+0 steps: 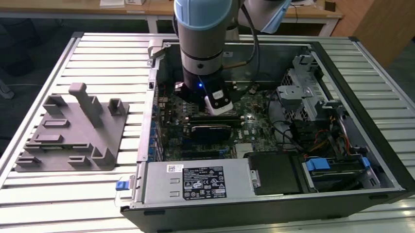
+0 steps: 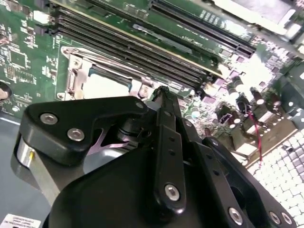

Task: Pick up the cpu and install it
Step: 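Install the second cpu locking lever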

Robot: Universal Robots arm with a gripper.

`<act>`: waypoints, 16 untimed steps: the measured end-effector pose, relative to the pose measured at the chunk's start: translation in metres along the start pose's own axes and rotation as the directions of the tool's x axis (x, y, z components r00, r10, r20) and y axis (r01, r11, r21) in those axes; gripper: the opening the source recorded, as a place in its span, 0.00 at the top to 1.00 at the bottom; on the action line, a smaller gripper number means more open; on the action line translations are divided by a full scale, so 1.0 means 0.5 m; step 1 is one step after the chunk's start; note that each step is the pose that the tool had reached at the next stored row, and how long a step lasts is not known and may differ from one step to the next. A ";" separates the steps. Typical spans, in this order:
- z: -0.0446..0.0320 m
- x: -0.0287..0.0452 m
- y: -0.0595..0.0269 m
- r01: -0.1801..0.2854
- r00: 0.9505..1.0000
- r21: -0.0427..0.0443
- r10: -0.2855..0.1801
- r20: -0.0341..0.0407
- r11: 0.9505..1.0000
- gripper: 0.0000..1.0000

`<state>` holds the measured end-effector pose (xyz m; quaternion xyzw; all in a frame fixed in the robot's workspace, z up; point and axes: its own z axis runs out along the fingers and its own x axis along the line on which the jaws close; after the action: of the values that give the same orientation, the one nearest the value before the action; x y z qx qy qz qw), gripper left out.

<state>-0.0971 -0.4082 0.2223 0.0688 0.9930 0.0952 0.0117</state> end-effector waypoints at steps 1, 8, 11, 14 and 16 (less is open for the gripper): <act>0.001 -0.002 0.003 -0.001 1.000 0.003 0.001 0.001 1.000 0.89; 0.006 -0.014 0.031 -0.002 1.000 0.026 0.002 0.004 1.000 0.89; 0.009 -0.018 0.044 -0.002 1.000 0.035 0.001 0.005 0.999 0.89; 0.011 -0.023 0.057 -0.001 1.000 0.044 0.001 0.007 0.999 0.89; 0.013 -0.027 0.065 -0.001 1.000 0.048 0.001 0.007 0.999 0.89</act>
<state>-0.0789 -0.3774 0.2222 0.0699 0.9949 0.0710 0.0136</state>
